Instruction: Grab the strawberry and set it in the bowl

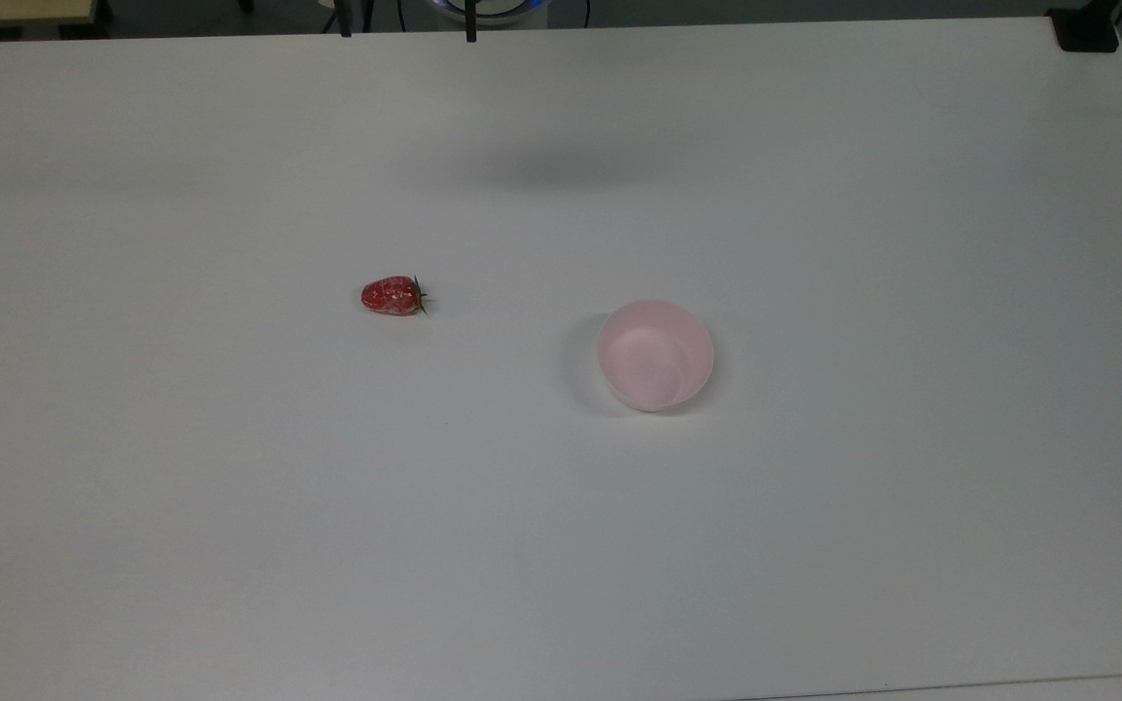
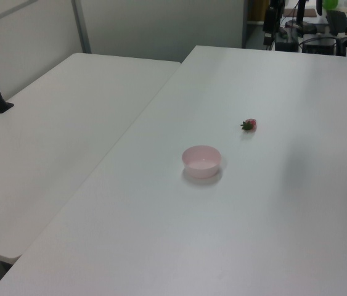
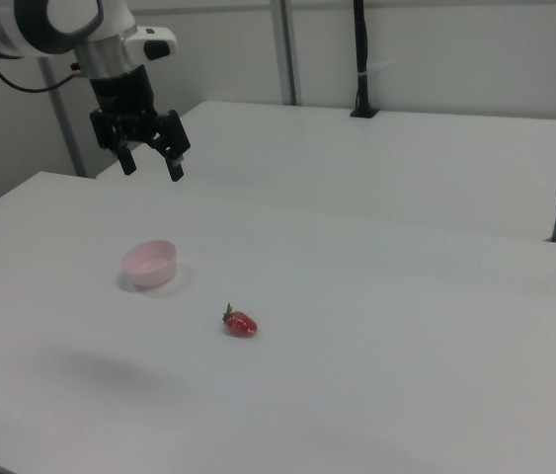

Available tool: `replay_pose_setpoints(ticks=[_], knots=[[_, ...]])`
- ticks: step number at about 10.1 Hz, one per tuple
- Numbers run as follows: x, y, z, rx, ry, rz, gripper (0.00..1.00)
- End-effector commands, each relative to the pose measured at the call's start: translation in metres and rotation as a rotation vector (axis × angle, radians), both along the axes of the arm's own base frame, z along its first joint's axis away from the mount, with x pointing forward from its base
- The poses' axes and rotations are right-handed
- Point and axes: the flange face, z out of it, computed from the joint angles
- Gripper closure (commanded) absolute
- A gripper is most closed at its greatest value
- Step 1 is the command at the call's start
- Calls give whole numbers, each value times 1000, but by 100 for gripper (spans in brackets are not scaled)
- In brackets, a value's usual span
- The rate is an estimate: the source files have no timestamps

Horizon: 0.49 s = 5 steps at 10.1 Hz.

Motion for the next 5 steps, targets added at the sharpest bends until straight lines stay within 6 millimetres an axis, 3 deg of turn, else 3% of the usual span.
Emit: replay_pose_setpoints(ticks=[1, 5], knots=[[-8, -2, 4, 25, -7, 0, 0], [-8, -3, 3, 26, -2, 10, 0]])
